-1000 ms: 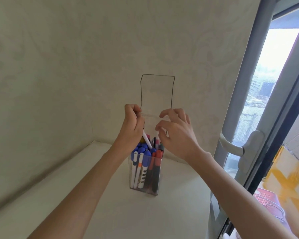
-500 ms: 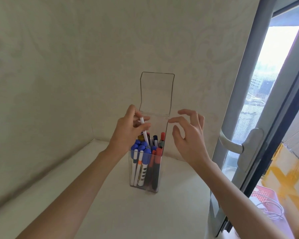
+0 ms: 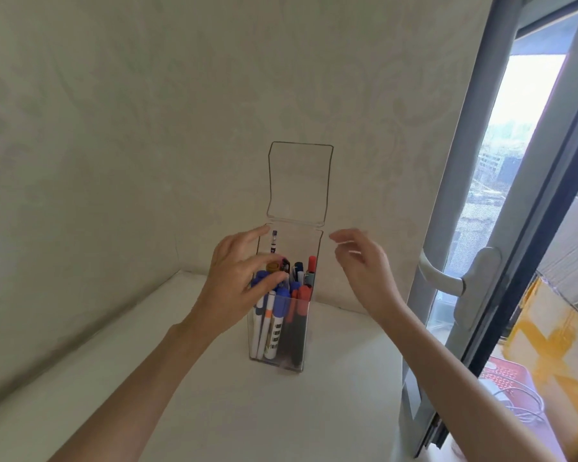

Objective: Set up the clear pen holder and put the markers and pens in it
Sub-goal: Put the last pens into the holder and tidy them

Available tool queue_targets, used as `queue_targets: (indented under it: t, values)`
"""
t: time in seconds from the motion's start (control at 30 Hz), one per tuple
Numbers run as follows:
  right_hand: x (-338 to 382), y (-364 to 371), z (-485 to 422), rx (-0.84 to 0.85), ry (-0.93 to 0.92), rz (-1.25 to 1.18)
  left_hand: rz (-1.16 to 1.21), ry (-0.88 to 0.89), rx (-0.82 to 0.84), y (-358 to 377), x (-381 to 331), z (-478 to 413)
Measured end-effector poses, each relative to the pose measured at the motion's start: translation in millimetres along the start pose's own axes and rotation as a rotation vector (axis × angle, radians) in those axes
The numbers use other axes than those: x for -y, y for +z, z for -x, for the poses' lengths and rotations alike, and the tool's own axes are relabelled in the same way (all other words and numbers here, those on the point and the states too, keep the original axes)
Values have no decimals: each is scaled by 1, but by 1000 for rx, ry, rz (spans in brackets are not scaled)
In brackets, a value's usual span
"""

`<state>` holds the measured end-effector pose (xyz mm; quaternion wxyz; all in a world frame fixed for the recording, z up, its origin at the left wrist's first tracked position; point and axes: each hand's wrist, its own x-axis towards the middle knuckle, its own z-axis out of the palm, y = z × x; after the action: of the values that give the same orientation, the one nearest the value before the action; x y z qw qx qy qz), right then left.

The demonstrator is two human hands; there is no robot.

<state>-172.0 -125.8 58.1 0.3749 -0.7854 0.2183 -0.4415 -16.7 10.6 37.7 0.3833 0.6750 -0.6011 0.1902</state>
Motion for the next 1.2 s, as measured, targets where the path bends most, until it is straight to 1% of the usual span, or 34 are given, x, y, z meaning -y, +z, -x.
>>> queue_targets:
  t: [0.03,0.1,0.13,0.2,0.3,0.4,0.5,0.6,0.7,0.8,0.9,0.93,1.0,1.07,1.13,1.2]
  values:
    - [7,0,-10,4,53,-82,116,-96,-2,-2,0,6]
    - [23,0,-35,17,139,-219,351,-332,89,0,-1,17]
    - [32,1,-46,27,166,-281,419,-418,139,3,-1,22]
    - [46,3,-63,24,175,-380,486,-495,202,9,-2,29]
    - [57,4,-66,-6,112,-420,557,-516,202,13,-4,32]
    - [59,6,-52,-25,-65,-324,603,-528,185,13,-7,32]
    - [54,6,-28,27,-241,-226,692,-543,205,14,-7,37]
    - [42,7,0,97,-324,-158,680,-516,244,13,-8,44]
    - [24,13,23,168,-392,-24,800,-546,223,14,-10,44]
    - [14,18,37,192,-355,36,802,-518,216,19,-8,43]
    - [20,21,42,145,-319,-5,825,-524,181,18,-9,46]
    - [21,24,46,106,-279,-25,829,-533,154,18,-8,47]
    - [14,32,60,26,-112,-91,787,-533,92,20,-9,51]
    - [0,44,79,43,23,-172,738,-519,45,22,-10,54]
    - [-15,54,88,74,51,-212,734,-517,35,25,-9,54]
    - [-23,56,83,32,52,-220,733,-517,45,26,-9,48]
